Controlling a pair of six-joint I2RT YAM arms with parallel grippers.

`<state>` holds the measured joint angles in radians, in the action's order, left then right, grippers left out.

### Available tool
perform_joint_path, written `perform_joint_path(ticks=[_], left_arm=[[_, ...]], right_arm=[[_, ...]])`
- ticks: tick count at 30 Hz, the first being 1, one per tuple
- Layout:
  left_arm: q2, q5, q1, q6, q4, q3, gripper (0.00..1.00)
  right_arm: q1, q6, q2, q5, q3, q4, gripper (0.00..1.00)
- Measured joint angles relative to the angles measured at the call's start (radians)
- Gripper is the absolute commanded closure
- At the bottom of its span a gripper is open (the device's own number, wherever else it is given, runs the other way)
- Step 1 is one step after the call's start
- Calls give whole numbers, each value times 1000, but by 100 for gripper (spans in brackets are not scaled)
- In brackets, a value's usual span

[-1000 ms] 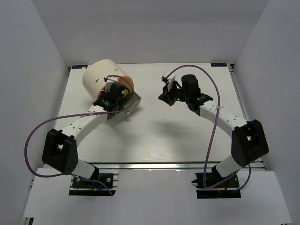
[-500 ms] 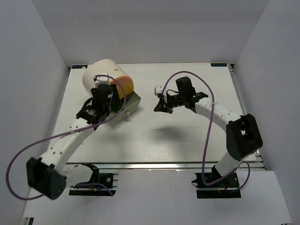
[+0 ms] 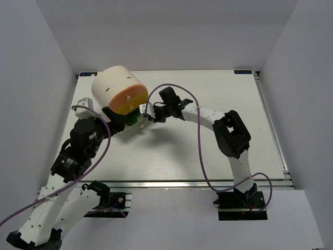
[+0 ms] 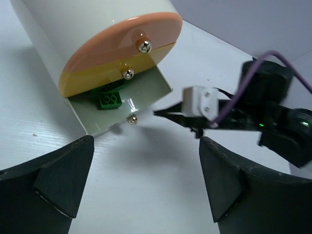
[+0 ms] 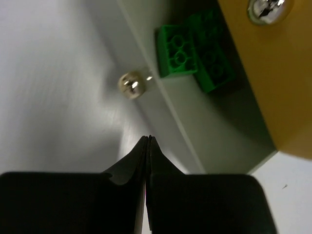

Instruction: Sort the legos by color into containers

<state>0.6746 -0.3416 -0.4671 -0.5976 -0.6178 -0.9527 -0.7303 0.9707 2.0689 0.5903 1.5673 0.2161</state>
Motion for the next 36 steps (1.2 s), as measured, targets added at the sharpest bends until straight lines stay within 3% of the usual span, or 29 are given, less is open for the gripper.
perform_joint_path(ticks=[10,21,29,34,35,36], left_arm=[[-61,6,0,-74,-89,2,2],[-59,-15,0,-84,-95,1,2],[-56,-18,0,-93,-98,-5,2],[-59,-13,0,-98,-93,-4,2],[-62,-9,0,-99,-89,-1,2],[-65,-5,0,-99,-80,5,2]], right_arm=[[-51,-31,134,-182,82,-123,100],[-67,-181,263,-287,256,-264,100],[-64,-259,309,-346,282,-320,100],[-47,-327,162,-342,44,-367,100],[-37,-354,116,-336,-16,-363,94],[-26,-388,70,-325,-62,-351,81]])
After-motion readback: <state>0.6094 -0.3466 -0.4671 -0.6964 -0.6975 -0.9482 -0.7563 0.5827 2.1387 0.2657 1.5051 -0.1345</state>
